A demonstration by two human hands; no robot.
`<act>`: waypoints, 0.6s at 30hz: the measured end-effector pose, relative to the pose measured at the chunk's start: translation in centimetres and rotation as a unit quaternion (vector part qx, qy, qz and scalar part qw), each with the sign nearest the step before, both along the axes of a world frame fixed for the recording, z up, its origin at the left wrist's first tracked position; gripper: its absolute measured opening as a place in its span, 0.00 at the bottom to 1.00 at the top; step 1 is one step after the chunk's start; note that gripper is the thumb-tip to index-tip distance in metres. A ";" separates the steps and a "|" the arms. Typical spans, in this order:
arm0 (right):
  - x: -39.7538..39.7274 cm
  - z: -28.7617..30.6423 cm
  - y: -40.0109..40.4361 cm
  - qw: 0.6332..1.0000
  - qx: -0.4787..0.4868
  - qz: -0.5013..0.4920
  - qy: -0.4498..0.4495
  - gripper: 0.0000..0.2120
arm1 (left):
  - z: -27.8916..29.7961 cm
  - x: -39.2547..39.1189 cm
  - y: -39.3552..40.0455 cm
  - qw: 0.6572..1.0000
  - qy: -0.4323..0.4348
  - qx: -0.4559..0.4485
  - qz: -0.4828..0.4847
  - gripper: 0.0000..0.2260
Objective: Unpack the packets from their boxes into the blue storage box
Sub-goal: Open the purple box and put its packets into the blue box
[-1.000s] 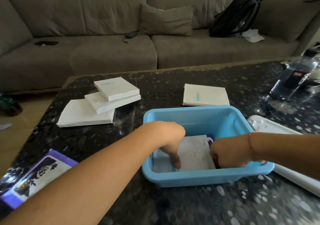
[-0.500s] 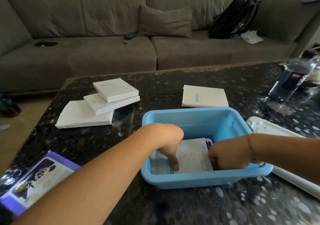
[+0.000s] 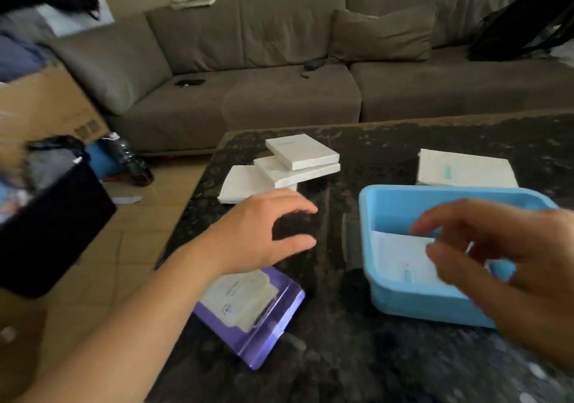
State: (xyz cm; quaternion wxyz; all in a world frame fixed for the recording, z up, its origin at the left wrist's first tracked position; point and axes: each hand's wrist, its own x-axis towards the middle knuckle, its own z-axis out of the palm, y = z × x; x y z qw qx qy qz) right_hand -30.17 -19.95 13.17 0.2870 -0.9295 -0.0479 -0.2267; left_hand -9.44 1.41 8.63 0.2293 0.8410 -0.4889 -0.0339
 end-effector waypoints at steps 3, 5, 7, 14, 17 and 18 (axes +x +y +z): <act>0.0 -4.5 5.9 0.988 0.086 0.104 0.069 0.11 | -3.2 -1.7 6.5 0.992 0.013 0.122 0.000 0.34; 1.5 -9.0 8.3 0.985 0.084 0.094 0.121 0.19 | -5.3 -3.2 9.3 0.984 0.015 0.176 -0.023 0.41; 3.7 -13.1 9.7 0.984 0.063 0.047 0.159 0.25 | -7.4 -4.2 10.8 0.975 -0.020 0.218 -0.037 0.43; 8.8 -15.8 11.8 0.974 0.082 -0.093 0.190 0.21 | -11.3 -4.1 11.7 0.976 -0.159 0.143 -0.029 0.26; 8.5 -14.0 11.6 0.975 0.117 -0.091 0.163 0.20 | -10.9 -4.4 11.9 0.994 -0.101 0.020 -0.032 0.24; 8.2 -12.9 11.5 0.979 0.123 -0.076 0.147 0.21 | -10.2 -4.6 12.1 0.997 -0.074 -0.028 -0.025 0.23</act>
